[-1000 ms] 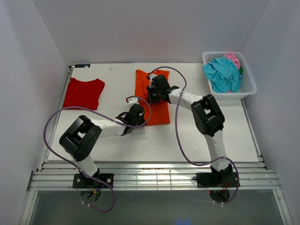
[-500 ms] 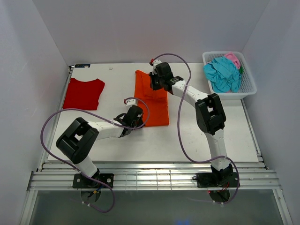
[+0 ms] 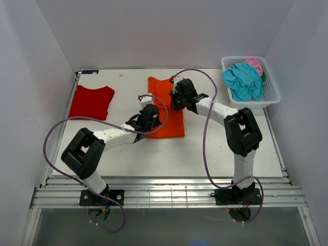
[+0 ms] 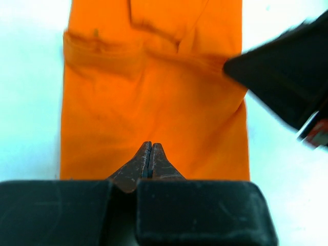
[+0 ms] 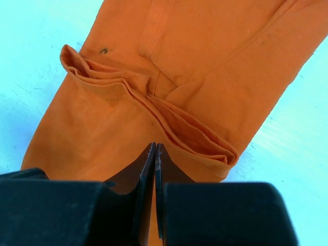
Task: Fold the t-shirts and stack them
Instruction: Fold the folded rectangular tshirt in 1/3 of the way
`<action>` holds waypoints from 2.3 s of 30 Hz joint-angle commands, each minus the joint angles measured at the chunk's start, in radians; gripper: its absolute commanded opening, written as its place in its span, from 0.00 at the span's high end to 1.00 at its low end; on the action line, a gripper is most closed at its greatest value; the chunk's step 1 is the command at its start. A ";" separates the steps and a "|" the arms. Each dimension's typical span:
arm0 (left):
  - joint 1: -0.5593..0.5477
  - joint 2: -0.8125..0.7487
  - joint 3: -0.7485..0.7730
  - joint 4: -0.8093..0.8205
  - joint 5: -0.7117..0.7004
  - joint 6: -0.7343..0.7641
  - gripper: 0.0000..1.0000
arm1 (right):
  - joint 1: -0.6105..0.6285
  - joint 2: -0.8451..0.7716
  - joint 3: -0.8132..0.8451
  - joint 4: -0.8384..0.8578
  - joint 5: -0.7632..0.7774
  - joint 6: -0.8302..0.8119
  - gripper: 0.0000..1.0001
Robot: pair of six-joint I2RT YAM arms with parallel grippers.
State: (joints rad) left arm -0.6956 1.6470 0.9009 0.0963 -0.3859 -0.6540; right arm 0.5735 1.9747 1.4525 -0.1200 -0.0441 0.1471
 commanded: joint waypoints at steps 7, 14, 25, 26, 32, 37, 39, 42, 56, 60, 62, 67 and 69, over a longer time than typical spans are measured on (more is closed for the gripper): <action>0.054 0.128 0.158 0.049 -0.064 0.148 1.00 | 0.002 -0.039 -0.035 0.069 -0.056 0.011 0.92; 0.091 0.198 0.181 0.056 -0.039 0.154 1.00 | 0.002 -0.025 -0.041 0.065 -0.051 0.009 0.92; 0.136 0.258 0.222 0.062 -0.013 0.168 1.00 | 0.002 0.022 -0.024 0.051 -0.039 0.008 0.92; 0.139 0.263 0.225 0.063 -0.010 0.169 1.00 | 0.002 0.033 -0.014 0.043 -0.036 0.009 0.92; 0.159 0.304 0.259 0.063 0.013 0.177 1.00 | -0.001 0.061 0.006 0.031 -0.016 0.005 0.92; 0.174 0.341 0.276 0.065 0.022 0.175 1.00 | -0.011 0.073 0.012 0.031 0.003 0.002 0.92; 0.183 0.358 0.285 0.065 0.030 0.174 1.00 | -0.018 0.076 0.017 0.029 0.004 -0.001 0.92; 0.192 0.362 0.289 0.066 0.035 0.169 1.00 | -0.029 0.079 0.022 0.029 0.003 -0.001 0.92; 0.228 0.415 0.325 0.066 0.062 0.180 1.00 | -0.109 0.157 0.048 0.025 0.007 0.003 0.92; 0.232 0.430 0.331 0.066 0.065 0.182 1.00 | -0.127 0.190 0.071 0.016 -0.008 0.008 0.92; 0.235 0.436 0.334 0.066 0.065 0.180 1.00 | -0.132 0.203 0.074 0.008 -0.011 0.012 0.92; 0.238 0.424 0.331 0.068 0.056 0.175 1.00 | -0.138 0.202 0.069 0.011 -0.010 0.005 0.92; 0.238 0.403 0.332 0.072 0.050 0.178 1.00 | -0.138 0.190 0.071 0.013 -0.013 -0.003 0.92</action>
State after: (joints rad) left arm -0.4706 2.0743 1.2232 0.1928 -0.3248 -0.4862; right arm 0.4488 2.1513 1.5078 -0.0963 -0.0750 0.1566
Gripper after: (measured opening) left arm 0.022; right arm 0.078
